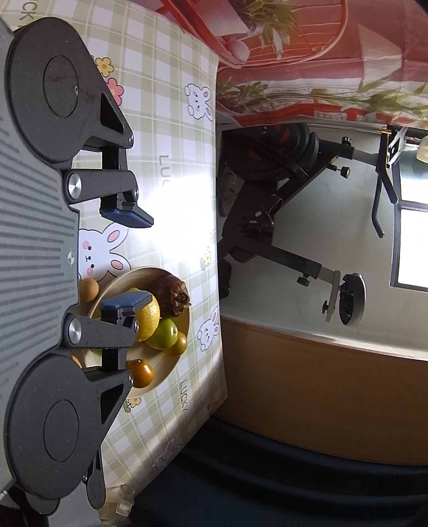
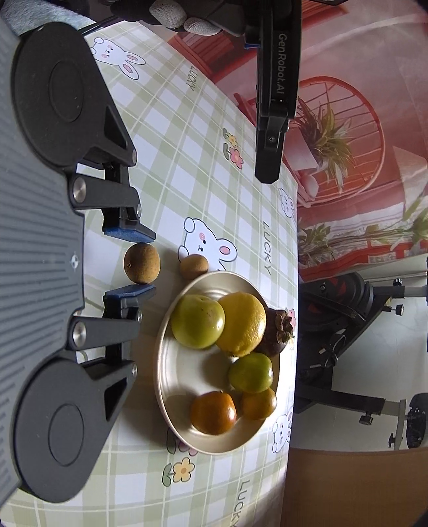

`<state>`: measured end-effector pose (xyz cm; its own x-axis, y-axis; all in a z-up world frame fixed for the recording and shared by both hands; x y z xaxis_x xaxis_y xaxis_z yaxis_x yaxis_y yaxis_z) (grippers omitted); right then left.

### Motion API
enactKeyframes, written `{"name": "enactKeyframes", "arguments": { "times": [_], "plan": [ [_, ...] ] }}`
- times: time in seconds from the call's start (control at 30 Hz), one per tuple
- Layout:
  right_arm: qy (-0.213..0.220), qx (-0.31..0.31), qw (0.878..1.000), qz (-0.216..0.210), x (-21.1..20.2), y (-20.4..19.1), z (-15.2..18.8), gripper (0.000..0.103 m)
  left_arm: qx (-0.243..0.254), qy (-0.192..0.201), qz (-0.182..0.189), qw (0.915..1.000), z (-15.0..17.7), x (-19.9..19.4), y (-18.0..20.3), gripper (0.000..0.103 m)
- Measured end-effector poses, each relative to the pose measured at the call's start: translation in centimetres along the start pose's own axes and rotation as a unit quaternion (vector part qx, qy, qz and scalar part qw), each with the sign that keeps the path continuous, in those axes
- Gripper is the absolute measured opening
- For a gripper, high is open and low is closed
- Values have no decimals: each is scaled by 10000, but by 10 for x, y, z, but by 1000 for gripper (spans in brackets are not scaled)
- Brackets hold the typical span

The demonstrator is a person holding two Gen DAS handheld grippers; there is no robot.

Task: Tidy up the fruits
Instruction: 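Carry the kiwi in the right gripper over the plate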

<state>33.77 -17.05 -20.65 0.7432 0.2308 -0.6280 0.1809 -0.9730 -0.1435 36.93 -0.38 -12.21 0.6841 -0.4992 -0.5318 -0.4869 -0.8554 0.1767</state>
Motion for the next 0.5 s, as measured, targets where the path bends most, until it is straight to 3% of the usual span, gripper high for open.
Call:
{"name": "enactKeyframes", "arguments": {
  "times": [0.23,0.5],
  "plan": [
    [320,214,9987,343,-13,24,-11,30,103,-458,200,9987,24,36,7,45],
    [301,401,9970,587,-15,49,-13,30,840,-1118,362,9895,57,78,18,42]
  ]
}}
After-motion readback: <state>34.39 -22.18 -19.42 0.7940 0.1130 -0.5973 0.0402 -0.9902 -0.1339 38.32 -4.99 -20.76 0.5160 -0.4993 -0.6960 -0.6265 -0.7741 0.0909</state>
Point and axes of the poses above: each gripper's, at about its wrist camera, not at the fingertips, and x roughly the way its jaws point, y to its right, z to its underside, the point moved 4 cm from there along x, roughly the way its jaws point, and after that the axes turned 10 degrees about z, right-handed, at the moved point
